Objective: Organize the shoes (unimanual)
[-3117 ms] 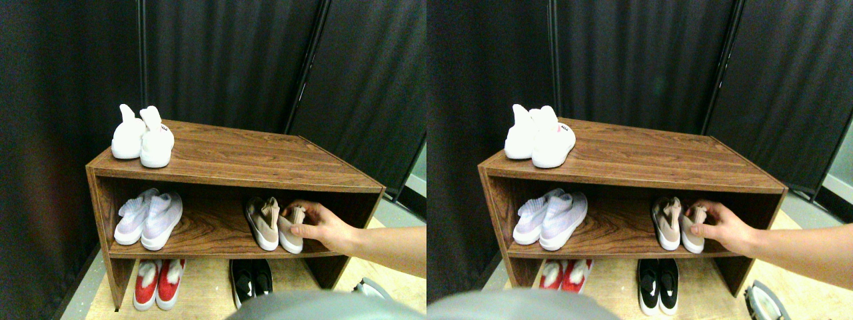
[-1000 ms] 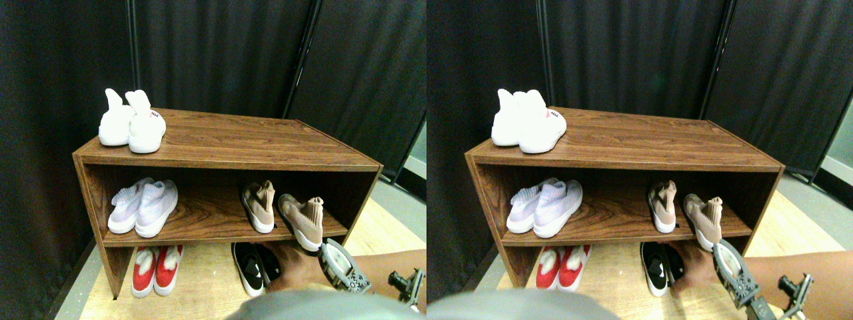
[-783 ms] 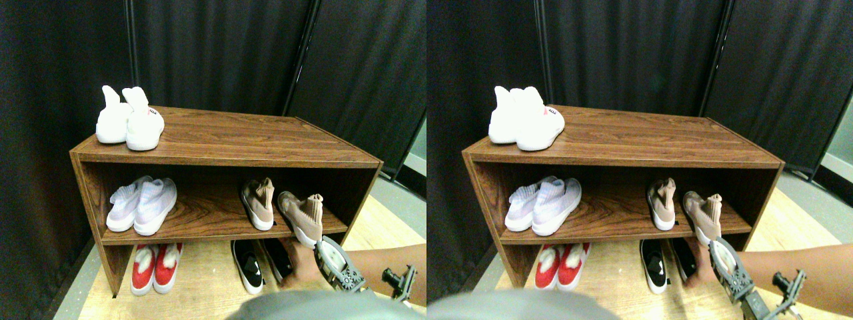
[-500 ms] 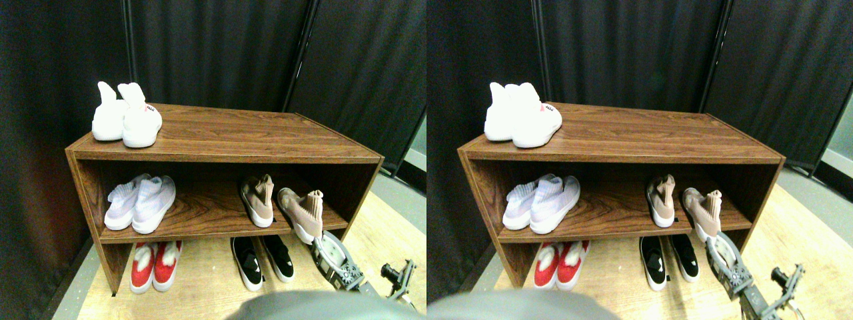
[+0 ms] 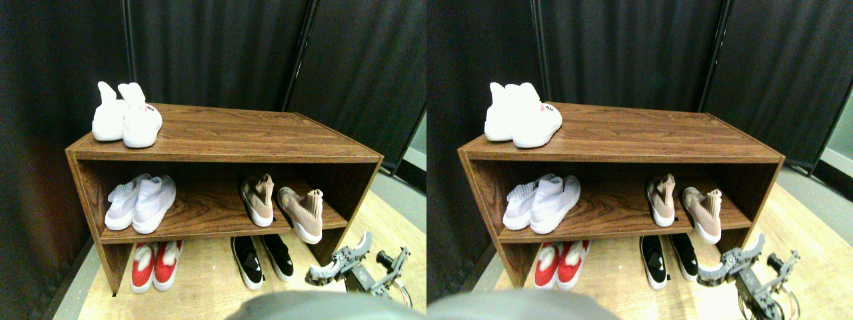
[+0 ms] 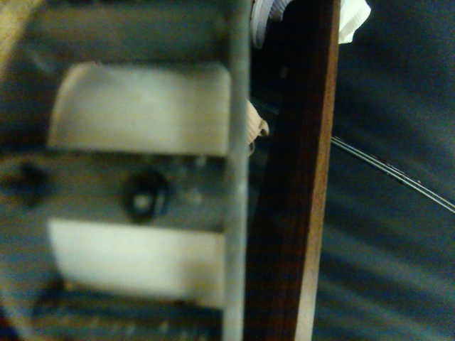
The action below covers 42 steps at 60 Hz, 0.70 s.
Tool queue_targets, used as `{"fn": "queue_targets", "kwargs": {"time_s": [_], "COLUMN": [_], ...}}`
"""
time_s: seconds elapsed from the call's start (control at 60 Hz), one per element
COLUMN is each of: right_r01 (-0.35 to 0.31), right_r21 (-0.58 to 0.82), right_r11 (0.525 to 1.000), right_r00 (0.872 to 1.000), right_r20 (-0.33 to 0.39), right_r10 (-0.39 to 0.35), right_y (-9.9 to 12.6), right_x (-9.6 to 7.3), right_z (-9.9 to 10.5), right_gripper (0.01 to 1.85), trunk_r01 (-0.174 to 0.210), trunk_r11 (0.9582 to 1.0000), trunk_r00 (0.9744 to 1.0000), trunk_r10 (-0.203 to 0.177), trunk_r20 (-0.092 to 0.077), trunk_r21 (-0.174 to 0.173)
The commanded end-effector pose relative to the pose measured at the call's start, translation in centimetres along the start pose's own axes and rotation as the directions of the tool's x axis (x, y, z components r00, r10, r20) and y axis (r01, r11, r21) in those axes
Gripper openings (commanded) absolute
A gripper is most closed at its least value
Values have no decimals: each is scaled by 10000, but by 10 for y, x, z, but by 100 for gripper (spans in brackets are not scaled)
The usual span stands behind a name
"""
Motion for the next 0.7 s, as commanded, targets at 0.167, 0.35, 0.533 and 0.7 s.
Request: {"fn": "queue_targets", "kwargs": {"time_s": [0.167, 0.35, 0.533, 0.7], "right_r01": [506, 1039, 1241, 1254], "right_r21": [-9, 764, 999, 737], "right_r11": [9987, 9917, 9872, 9894], "right_r00": [9984, 9941, 9913, 9919], "right_r20": [255, 229, 319, 119], "right_r10": [-506, -1059, -1278, -1266], "right_y": [-10, -28, -44, -50], "right_x": [26, 43, 58, 65], "right_z": [5, 4, 3, 4], "right_gripper": [164, 159, 160, 160], "trunk_r01": [-63, -154, -186, -213], "trunk_r11": [9996, 9995, 9995, 9995], "trunk_r00": [9998, 9995, 9995, 9995], "trunk_r10": [58, 147, 179, 207], "trunk_r20": [-212, -274, -264, -242], "trunk_r21": [-271, -274, -253, -241]}}
